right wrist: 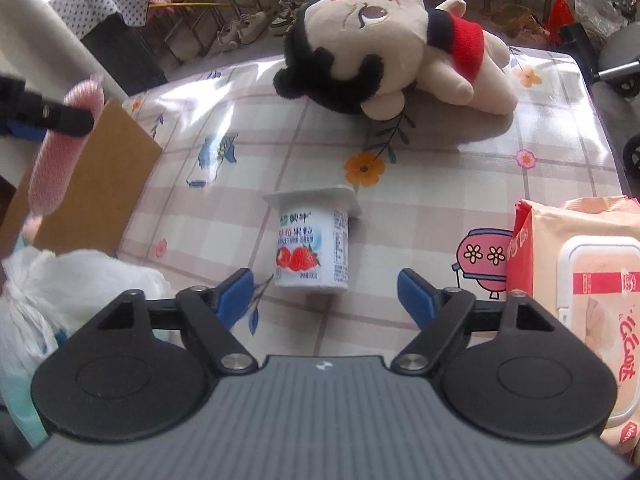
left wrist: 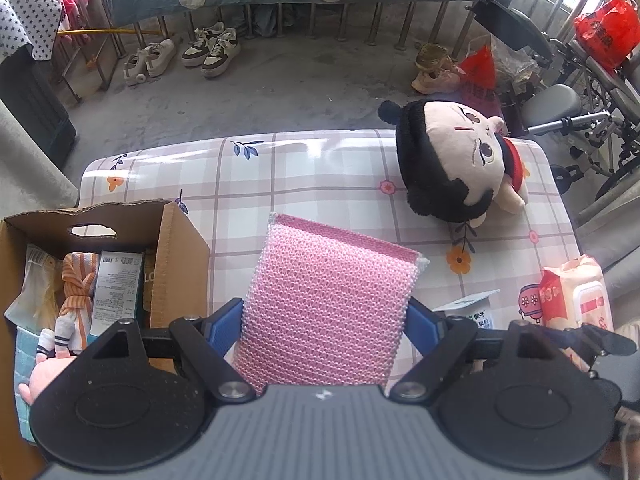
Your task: Organize soft objects
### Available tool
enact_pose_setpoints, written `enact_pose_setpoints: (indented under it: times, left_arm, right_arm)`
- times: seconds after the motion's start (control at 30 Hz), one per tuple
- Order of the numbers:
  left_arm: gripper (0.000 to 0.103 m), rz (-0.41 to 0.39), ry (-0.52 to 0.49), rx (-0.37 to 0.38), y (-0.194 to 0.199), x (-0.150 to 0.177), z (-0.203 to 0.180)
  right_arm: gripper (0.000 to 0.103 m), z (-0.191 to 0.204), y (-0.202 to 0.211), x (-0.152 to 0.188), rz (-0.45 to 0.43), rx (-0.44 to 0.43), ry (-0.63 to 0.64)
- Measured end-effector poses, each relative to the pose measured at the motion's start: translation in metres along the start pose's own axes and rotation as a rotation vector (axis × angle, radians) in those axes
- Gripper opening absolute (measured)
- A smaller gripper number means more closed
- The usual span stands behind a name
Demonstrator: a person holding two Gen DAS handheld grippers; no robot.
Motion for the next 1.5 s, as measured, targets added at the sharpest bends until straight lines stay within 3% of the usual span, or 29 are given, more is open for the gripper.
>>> enact_pose_setpoints:
  times: [0.1,0.17,0.27,0.37,0.4,0.5,0.67,0.73,1.03,1.23,1.33,1.4,1.5]
  left_arm:
    - [0.084,0.005,0.003,-0.004,-0.001,0.001,0.002]
    - [0.084,0.006,0.002,-0.008,-0.002,0.001,0.003]
    - [0.084,0.008,0.005,-0.011,-0.002,0.001,0.004]
    - [0.084,0.005,0.006,-0.016,-0.001,0.000,0.005]
    - [0.084,0.004,0.007,-0.018,-0.001,0.000,0.006]
    - [0.084,0.002,0.012,-0.019,-0.001,0.000,0.008]
    - [0.084,0.004,0.012,-0.018,-0.002,0.000,0.009]
    - [0.084,0.003,0.011,-0.016,-0.002,-0.001,0.009]
    - [0.084,0.000,-0.002,-0.018,-0.004,-0.002,0.005]
    - [0.084,-0.001,-0.005,-0.016,-0.003,-0.003,0.003]
    - [0.084,-0.002,-0.005,-0.016,-0.003,-0.003,0.002]
    - [0.084,-0.002,-0.005,-0.017,-0.004,-0.004,0.002]
    - [0.084,0.002,-0.002,-0.018,-0.004,-0.004,0.000]
  right_arm:
    - [0.090,-0.003,-0.010,-0.023,0.024,-0.076,-0.079]
    - [0.092,-0.004,-0.030,-0.034,0.104,-0.103,-0.092]
    - [0.091,-0.006,-0.060,-0.044,0.196,-0.077,-0.077]
    - [0.067,-0.008,-0.076,-0.048,0.249,-0.058,-0.068]
    - [0.046,-0.006,-0.076,-0.048,0.253,-0.064,-0.060]
    - [0.048,0.002,-0.067,-0.048,0.202,-0.029,0.006]
    - [0.048,0.018,-0.038,-0.043,0.000,0.039,0.194]
    - [0.048,0.020,-0.034,-0.036,-0.044,0.067,0.232]
    - [0.047,0.010,-0.028,0.002,-0.117,0.091,0.261]
    - [0.047,0.007,-0.016,0.014,-0.088,0.079,0.244]
    - [0.059,0.008,-0.010,0.005,-0.086,0.041,0.179]
    - [0.079,0.008,-0.011,-0.005,-0.082,0.026,0.145]
    - [0.081,0.008,-0.025,-0.021,-0.043,-0.004,0.111]
Point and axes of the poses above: each gripper's, at about its wrist camera, not at the fingertips, and y roughly against the way its jaws point, z to its left, x to its underside, the point moved 8 cm from there along -y, roughly the way its jaws point, and after that the axes turned 7 degrees about -x, right-handed, at the moved point
